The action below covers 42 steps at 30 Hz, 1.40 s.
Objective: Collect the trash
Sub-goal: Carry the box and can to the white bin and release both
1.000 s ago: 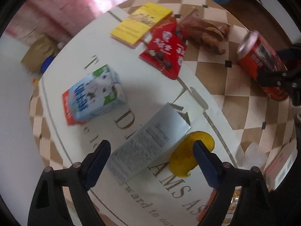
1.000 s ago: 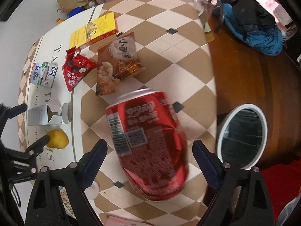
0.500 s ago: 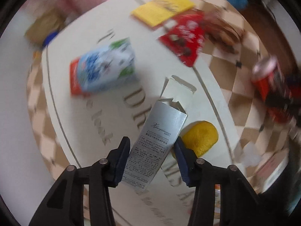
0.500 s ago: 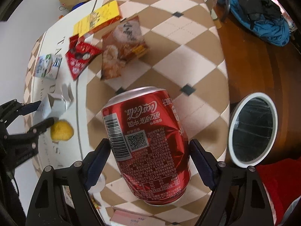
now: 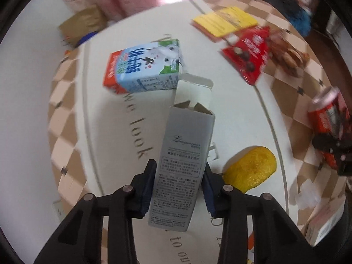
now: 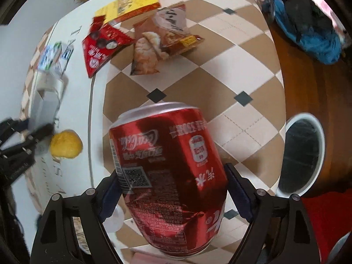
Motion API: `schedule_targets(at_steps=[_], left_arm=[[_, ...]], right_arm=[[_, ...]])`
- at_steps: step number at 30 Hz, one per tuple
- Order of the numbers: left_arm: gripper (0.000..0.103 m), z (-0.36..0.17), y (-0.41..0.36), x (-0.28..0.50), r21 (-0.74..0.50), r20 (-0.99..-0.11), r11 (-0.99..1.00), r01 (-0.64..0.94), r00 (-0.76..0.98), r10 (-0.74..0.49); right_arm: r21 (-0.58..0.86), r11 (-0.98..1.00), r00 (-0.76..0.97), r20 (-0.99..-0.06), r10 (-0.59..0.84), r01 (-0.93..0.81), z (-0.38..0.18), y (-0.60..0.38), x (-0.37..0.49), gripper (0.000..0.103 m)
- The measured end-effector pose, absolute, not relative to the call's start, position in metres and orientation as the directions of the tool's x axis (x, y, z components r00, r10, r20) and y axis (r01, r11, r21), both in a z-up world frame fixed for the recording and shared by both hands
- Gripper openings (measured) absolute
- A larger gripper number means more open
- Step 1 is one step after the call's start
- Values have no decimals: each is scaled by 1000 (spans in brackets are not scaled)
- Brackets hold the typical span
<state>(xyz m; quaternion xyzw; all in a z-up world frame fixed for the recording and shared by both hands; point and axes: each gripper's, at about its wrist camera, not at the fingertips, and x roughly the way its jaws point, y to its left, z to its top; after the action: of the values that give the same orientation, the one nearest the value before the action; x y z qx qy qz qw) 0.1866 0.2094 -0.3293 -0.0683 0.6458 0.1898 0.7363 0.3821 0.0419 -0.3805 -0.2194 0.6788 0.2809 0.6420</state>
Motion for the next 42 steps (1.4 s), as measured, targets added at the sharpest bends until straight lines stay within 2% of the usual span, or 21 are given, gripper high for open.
schedule_targets(at_steps=[1,7,11,19,25,30,36,42], left_arm=[[35,-324,204,179,164,-972,904,-395,92,216],[35,-299,184,137,236,-931,813,-533,116,346],[34,-278,168,104,222,-916,775,-592,146,374],[34,-210,103,97,156,-855,766,-623,304,421],[34,-166,48,144,26,-830,848,-530,461,314],[34,-167,-19,211,-142,-849,906,-399,519,96],[34,-229,-101,327,-304,-894,910,-282,413,-171],[35,-307,-145,420,-324,-932,914,-246,249,-264]], right_arm=[[81,743,-61,-997,54,-664,-380,42,380,81],[24,718,42,-996,75,-696,-370,34,361,81],[75,736,49,-988,145,-673,-354,24,349,81],[209,780,105,-938,331,-590,-288,-21,338,81],[288,805,158,-893,422,-519,-249,-84,342,81],[341,852,215,-868,448,-397,-234,-178,370,81],[322,926,230,-903,363,-198,-270,-298,422,81],[308,950,125,-942,312,-51,-358,-361,475,81]])
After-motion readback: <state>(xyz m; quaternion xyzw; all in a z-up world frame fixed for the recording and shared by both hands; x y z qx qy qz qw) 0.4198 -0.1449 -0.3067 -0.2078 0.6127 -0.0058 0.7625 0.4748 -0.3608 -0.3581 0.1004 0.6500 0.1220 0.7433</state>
